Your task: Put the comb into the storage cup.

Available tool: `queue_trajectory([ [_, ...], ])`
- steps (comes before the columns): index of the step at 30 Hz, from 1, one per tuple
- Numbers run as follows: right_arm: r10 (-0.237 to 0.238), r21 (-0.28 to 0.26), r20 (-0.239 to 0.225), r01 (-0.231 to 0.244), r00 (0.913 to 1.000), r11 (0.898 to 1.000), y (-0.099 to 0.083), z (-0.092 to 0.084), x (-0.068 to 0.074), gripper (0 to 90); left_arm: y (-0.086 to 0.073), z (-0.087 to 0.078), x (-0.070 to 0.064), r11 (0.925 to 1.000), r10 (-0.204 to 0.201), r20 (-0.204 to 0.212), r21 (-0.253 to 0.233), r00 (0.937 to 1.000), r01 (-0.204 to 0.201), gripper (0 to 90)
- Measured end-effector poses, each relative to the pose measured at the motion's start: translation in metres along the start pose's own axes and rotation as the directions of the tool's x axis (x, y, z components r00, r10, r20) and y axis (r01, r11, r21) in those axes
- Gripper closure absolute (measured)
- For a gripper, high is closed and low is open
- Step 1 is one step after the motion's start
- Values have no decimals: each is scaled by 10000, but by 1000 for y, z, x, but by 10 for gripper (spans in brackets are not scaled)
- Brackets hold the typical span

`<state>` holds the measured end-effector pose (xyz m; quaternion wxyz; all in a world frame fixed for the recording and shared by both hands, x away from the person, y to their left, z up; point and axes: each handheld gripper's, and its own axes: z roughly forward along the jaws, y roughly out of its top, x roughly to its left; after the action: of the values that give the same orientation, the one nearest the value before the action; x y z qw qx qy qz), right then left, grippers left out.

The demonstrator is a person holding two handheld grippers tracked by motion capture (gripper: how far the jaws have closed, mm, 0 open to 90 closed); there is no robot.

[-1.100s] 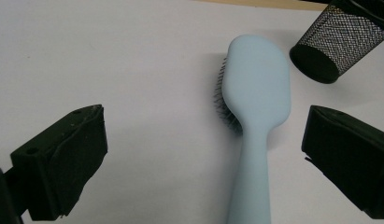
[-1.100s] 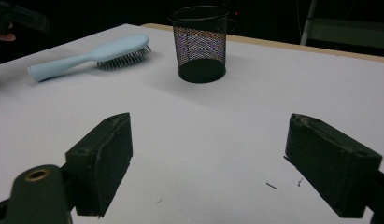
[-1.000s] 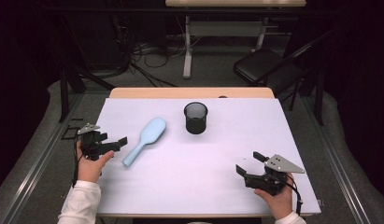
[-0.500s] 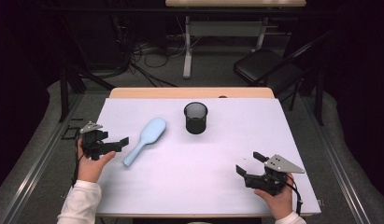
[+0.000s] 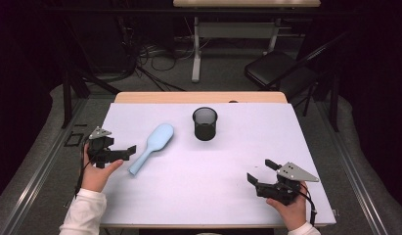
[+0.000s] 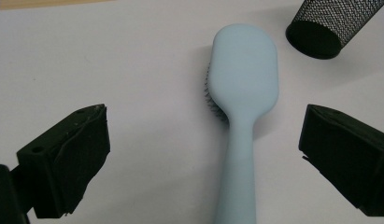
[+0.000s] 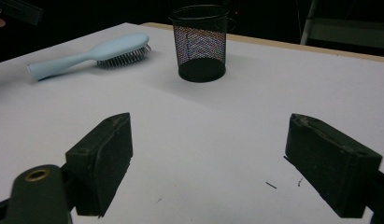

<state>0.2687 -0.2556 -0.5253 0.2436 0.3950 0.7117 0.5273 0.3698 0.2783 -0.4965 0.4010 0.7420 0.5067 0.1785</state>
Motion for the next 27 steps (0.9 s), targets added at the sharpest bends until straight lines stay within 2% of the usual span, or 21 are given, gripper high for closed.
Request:
queue_trajectory([
  [3,8,5,2,-8,10000,10000,0,0,0,147,1,0,-1,9999,124,-53,94,9999,-123,21],
  [14,63,58,-18,-63,10000,10000,0,1,1,147,9,1,-4,9988,152,69,466,9999,-155,25],
  [21,64,22,7,-64,10000,10000,0,1,1,147,17,0,-5,9941,504,79,959,9987,-509,25],
  [27,7,84,19,-7,10000,10000,0,0,1,147,24,-1,-7,9914,688,91,1108,9976,-694,31],
])
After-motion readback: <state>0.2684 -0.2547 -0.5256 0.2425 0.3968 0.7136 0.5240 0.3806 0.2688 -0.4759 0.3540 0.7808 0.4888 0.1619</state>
